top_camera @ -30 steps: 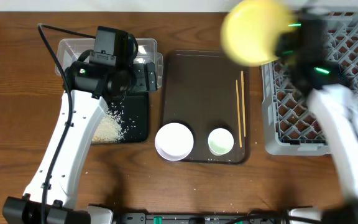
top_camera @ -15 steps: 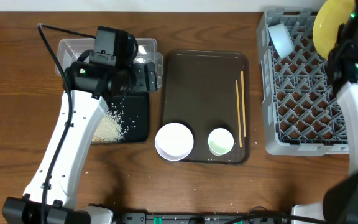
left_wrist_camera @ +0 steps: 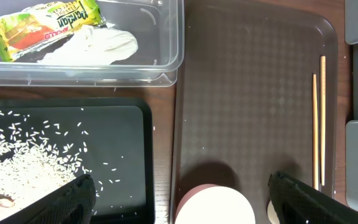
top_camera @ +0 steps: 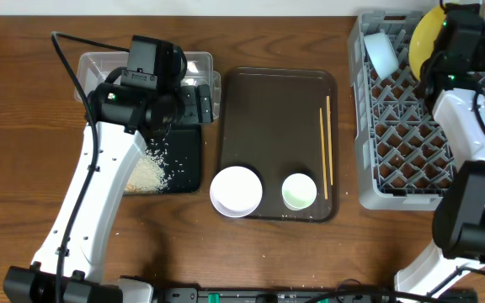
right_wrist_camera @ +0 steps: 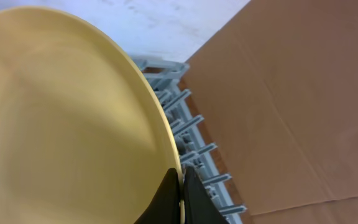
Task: Sort waste into correct bins and load items into the dishwasher rack
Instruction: 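Carry the yellow plate to the rack and stand it upright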
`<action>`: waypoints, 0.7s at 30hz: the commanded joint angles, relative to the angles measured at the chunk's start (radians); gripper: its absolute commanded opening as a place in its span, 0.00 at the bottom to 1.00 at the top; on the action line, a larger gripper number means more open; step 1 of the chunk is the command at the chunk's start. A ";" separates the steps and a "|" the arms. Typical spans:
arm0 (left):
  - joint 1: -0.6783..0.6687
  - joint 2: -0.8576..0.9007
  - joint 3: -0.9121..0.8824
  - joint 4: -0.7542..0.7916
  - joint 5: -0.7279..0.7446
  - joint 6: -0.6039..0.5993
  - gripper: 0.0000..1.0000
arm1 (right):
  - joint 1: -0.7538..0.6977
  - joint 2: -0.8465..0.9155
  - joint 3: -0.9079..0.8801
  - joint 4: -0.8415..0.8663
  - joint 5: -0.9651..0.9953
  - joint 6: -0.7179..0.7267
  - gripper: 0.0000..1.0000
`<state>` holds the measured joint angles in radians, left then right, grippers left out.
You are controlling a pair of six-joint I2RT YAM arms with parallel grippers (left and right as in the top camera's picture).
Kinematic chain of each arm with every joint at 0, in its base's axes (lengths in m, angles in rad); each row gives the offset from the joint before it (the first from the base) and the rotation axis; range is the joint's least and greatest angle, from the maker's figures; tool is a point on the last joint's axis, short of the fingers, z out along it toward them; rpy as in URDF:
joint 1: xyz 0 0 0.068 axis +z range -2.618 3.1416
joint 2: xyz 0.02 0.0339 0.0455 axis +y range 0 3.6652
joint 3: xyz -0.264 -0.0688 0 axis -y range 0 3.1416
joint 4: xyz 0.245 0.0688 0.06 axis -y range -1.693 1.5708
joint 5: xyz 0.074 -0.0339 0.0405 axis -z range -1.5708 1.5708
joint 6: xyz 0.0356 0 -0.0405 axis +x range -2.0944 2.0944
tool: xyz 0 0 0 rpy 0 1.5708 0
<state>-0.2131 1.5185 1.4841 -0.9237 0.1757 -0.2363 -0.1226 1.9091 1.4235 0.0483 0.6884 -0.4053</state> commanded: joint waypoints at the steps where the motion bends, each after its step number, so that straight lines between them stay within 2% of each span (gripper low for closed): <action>1: 0.002 0.002 0.008 -0.003 -0.012 -0.002 0.91 | 0.026 0.025 0.002 0.016 0.030 0.033 0.01; 4: 0.002 0.002 0.008 -0.003 -0.012 -0.002 0.91 | 0.045 0.050 0.002 0.022 0.041 0.062 0.02; 5: 0.002 0.002 0.008 -0.003 -0.012 -0.002 0.91 | 0.052 0.056 0.002 0.024 0.041 0.062 0.07; 6: 0.002 0.002 0.008 -0.003 -0.012 -0.002 0.91 | 0.060 0.062 0.002 0.024 0.040 0.062 0.23; 7: 0.002 0.002 0.008 -0.003 -0.012 -0.002 0.91 | 0.065 0.066 0.002 0.024 0.040 0.062 0.47; 8: 0.002 0.002 0.008 -0.003 -0.012 -0.002 0.91 | 0.071 0.066 0.002 0.023 0.040 0.062 0.66; 10: 0.002 0.002 0.008 -0.003 -0.012 -0.002 0.91 | 0.078 0.061 0.003 0.020 0.041 0.077 0.89; 11: 0.002 0.002 0.008 -0.003 -0.012 -0.002 0.91 | 0.079 0.055 0.003 0.019 0.040 0.082 0.95; 13: 0.002 0.002 0.008 -0.003 -0.012 -0.002 0.91 | 0.079 0.030 0.003 0.008 0.040 0.109 0.99; 15: 0.002 0.002 0.008 -0.003 -0.012 -0.002 0.91 | 0.079 -0.015 0.003 -0.019 0.027 0.134 0.99; 18: 0.002 0.002 0.008 -0.003 -0.012 -0.002 0.91 | 0.079 -0.114 0.003 -0.098 -0.068 0.152 0.99; 21: 0.002 0.002 0.008 -0.003 -0.012 -0.002 0.91 | 0.081 -0.234 0.003 -0.220 -0.232 0.244 0.99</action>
<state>-0.2131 1.5185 1.4841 -0.9237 0.1761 -0.2363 -0.0502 1.8336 1.4174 -0.1307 0.6144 -0.2699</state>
